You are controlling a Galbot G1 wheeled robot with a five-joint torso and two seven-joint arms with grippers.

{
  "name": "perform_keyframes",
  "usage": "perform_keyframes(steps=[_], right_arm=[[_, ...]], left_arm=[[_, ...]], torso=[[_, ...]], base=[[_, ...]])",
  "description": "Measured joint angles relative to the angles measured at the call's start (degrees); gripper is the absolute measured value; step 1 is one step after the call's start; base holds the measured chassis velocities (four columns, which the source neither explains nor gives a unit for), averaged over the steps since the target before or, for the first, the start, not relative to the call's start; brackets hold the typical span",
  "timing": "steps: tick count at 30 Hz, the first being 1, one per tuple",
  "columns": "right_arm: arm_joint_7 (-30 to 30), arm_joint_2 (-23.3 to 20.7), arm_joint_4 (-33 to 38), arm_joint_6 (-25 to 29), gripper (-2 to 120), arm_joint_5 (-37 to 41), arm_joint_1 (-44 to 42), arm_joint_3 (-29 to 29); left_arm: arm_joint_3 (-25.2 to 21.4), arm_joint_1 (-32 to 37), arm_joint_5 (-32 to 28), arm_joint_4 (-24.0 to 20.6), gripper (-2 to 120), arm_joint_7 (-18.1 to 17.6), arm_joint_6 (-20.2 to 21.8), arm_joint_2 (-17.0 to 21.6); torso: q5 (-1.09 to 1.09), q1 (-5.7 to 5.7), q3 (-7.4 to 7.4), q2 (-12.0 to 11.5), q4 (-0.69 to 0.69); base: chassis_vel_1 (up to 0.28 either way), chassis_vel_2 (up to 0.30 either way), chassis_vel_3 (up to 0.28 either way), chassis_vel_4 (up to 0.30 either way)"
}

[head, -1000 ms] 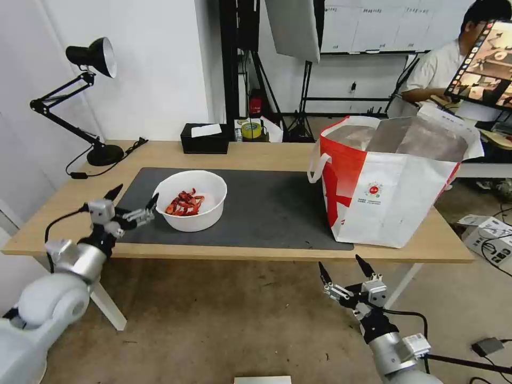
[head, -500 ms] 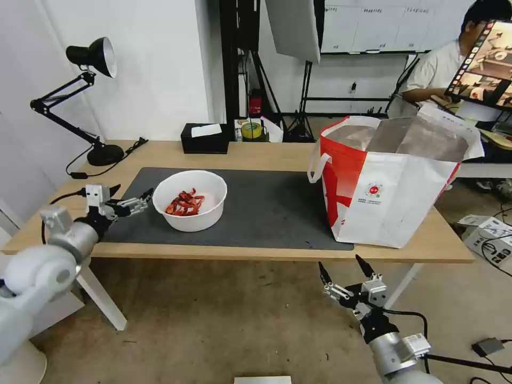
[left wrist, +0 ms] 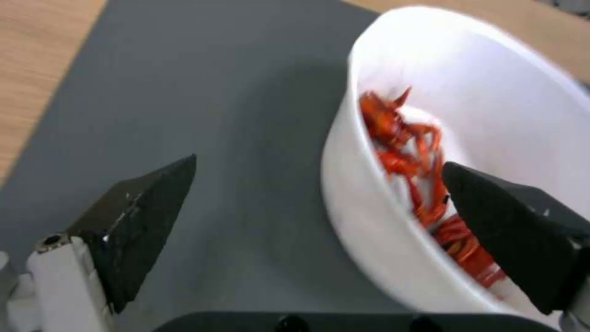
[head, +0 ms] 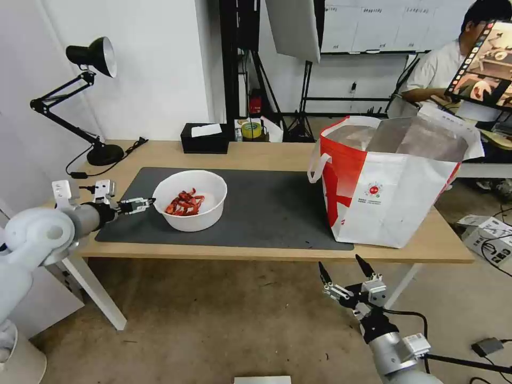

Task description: Pick up the trash from the table and place it into the takeout bag.

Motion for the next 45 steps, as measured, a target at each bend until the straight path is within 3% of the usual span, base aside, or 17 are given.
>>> perform_keyframes(steps=[9, 17, 20, 31, 45], right_arm=[[0.0, 0.0, 0.0, 0.0, 100, 0.0, 0.0, 0.0], [0.0, 0.0, 0.0, 0.0, 100, 0.0, 0.0, 0.0], [0.0, 0.0, 0.0, 0.0, 100, 0.0, 0.0, 0.0], [0.0, 0.0, 0.0, 0.0, 100, 0.0, 0.0, 0.0], [0.0, 0.0, 0.0, 0.0, 100, 0.0, 0.0, 0.0]], left_arm=[[5.2, -6.4, -3.8, 3.1, 100, -3.7, 1.9, -2.4], [10.8, -13.1, -5.1, 6.2, 100, -13.0, 4.7, -5.5], [11.4, -13.8, -5.1, 6.6, 100, -14.3, 4.7, -6.0], [12.6, -15.4, -6.8, 7.9, 100, -17.3, 4.6, -6.9], [14.7, -17.1, -7.0, 8.9, 99, -18.3, 4.5, -8.2]], torso=[[0.01, 0.0, 0.0, 0.0, 0.0], [0.02, 0.0, 0.0, 0.0, 0.0], [0.01, 0.0, 0.0, 0.0, 0.0], [0.01, -0.01, 0.0, 0.0, 0.0], [0.01, -0.01, 0.0, 0.0, 0.0]], base=[[0.0, 0.0, 0.0, 0.0], [0.0, 0.0, 0.0, 0.0], [0.0, 0.0, 0.0, 0.0], [0.0, 0.0, 0.0, 0.0], [0.0, 0.0, 0.0, 0.0]])
